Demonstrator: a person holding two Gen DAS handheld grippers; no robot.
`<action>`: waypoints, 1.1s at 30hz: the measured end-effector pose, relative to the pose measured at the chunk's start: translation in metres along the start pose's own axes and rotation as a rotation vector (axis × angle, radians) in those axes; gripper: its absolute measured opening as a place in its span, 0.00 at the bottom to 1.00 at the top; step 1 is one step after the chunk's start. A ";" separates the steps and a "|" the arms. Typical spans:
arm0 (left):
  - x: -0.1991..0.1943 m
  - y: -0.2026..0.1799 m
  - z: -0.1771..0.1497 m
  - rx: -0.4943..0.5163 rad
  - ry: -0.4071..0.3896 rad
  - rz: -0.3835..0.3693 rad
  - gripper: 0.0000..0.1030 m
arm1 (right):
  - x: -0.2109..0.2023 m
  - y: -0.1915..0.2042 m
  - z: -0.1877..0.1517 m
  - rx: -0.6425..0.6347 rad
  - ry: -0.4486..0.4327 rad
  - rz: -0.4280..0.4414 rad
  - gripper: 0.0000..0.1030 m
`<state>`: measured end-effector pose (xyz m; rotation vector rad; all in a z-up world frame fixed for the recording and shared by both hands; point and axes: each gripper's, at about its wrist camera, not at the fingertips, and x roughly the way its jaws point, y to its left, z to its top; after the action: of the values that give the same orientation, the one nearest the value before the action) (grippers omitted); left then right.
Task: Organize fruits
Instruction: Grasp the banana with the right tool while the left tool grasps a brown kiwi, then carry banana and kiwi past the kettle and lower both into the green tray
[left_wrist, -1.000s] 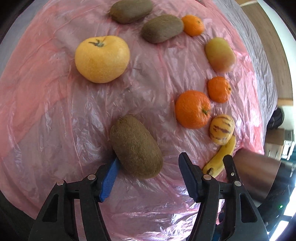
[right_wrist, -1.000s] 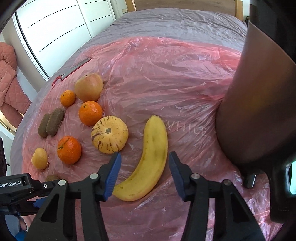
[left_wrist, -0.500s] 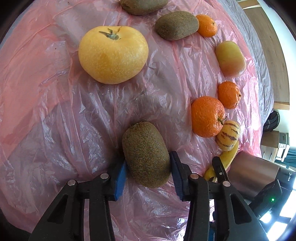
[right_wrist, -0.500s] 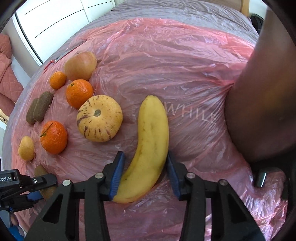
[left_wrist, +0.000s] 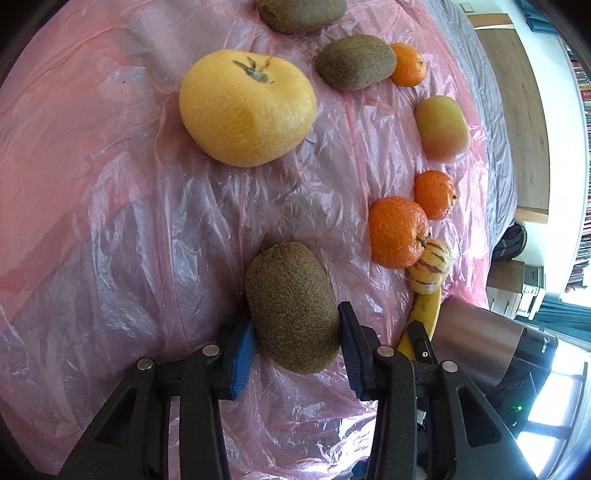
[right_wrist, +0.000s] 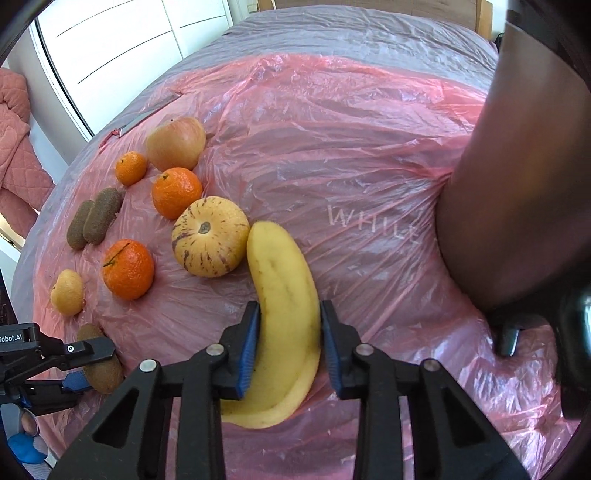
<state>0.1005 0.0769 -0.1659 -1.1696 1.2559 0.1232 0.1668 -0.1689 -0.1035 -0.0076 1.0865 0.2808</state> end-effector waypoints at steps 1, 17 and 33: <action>-0.002 0.000 -0.001 0.006 0.001 -0.004 0.36 | -0.002 -0.001 0.000 0.002 -0.005 0.004 0.09; -0.040 -0.014 -0.031 0.149 0.009 -0.053 0.36 | -0.057 0.005 -0.025 0.025 -0.076 0.024 0.09; -0.081 -0.062 -0.092 0.466 0.003 -0.060 0.36 | -0.137 0.002 -0.083 0.058 -0.155 0.053 0.09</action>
<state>0.0479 0.0215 -0.0520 -0.8014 1.1702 -0.2075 0.0352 -0.2092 -0.0227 0.0937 0.9414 0.2929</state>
